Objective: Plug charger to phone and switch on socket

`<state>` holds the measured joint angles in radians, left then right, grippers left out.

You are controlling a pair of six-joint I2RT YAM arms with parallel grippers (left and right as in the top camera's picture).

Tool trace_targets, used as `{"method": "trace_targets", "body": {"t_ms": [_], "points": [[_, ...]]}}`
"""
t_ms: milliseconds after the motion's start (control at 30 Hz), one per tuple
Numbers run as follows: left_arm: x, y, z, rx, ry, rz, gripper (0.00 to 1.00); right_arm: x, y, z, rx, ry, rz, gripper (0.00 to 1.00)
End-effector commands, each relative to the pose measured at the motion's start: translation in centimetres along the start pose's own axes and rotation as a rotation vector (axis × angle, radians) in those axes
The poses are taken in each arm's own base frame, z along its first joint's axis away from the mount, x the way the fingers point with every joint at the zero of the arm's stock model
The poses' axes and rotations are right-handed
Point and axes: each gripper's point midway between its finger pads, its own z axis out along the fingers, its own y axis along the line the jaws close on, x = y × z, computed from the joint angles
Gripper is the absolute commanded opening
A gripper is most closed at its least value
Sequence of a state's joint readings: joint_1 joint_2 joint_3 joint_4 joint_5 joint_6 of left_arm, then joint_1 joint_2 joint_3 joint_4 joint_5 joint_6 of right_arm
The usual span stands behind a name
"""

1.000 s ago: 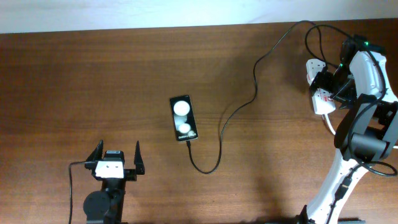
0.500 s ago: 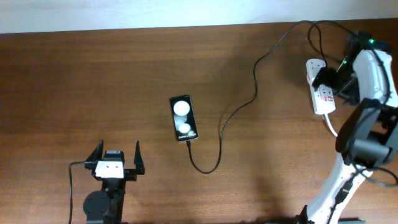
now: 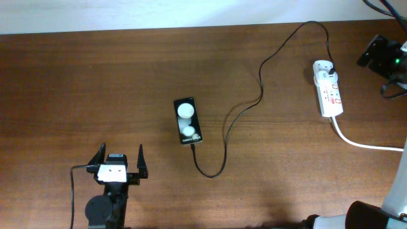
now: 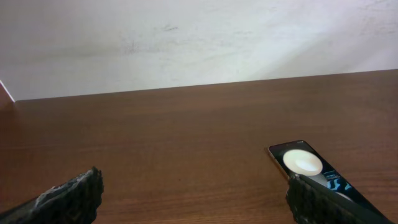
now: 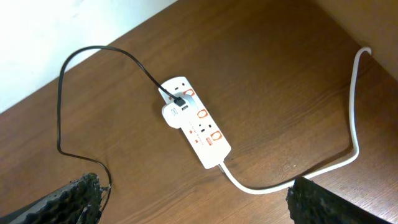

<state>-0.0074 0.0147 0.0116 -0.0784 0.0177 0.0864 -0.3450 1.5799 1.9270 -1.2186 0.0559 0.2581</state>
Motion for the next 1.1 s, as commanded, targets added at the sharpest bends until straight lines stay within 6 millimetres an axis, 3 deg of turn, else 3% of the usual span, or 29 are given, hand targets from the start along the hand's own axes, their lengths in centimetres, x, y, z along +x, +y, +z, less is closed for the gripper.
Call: {"method": "trace_targets", "body": {"t_ms": [0,167,300,433,500,700,800,1033,1067], "points": [[0.1,0.1,0.0,-0.01,0.0,0.01,0.99,0.8,-0.4,0.2,0.014,0.016,0.001,0.99],[0.1,0.1,0.0,-0.01,0.0,0.01,0.99,4.9,-1.3,3.3,0.05,0.15,-0.008,0.99],[0.1,0.1,0.0,-0.01,0.0,0.01,0.99,6.8,-1.8,4.5,0.065,0.209,-0.011,0.99],[0.1,0.1,0.0,-0.01,0.0,0.01,0.99,7.7,-2.0,4.3,0.068,0.22,-0.012,0.99],[0.1,0.1,0.0,-0.01,0.0,0.01,0.99,9.1,-2.4,4.1,0.074,0.242,-0.013,0.99],[0.1,0.1,0.0,-0.01,0.0,0.01,0.99,16.6,-4.3,4.2,0.109,0.374,-0.021,0.99],[0.1,0.1,0.0,-0.01,0.0,0.01,0.99,18.6,-4.9,3.6,0.112,0.387,-0.022,0.99],[0.1,0.1,0.0,-0.01,0.0,0.01,0.99,18.6,-4.8,3.1,0.104,0.368,-0.026,0.99],[0.1,0.1,0.0,-0.01,0.0,0.01,0.99,17.9,-4.7,3.3,0.116,0.334,-0.048,0.99]]}}
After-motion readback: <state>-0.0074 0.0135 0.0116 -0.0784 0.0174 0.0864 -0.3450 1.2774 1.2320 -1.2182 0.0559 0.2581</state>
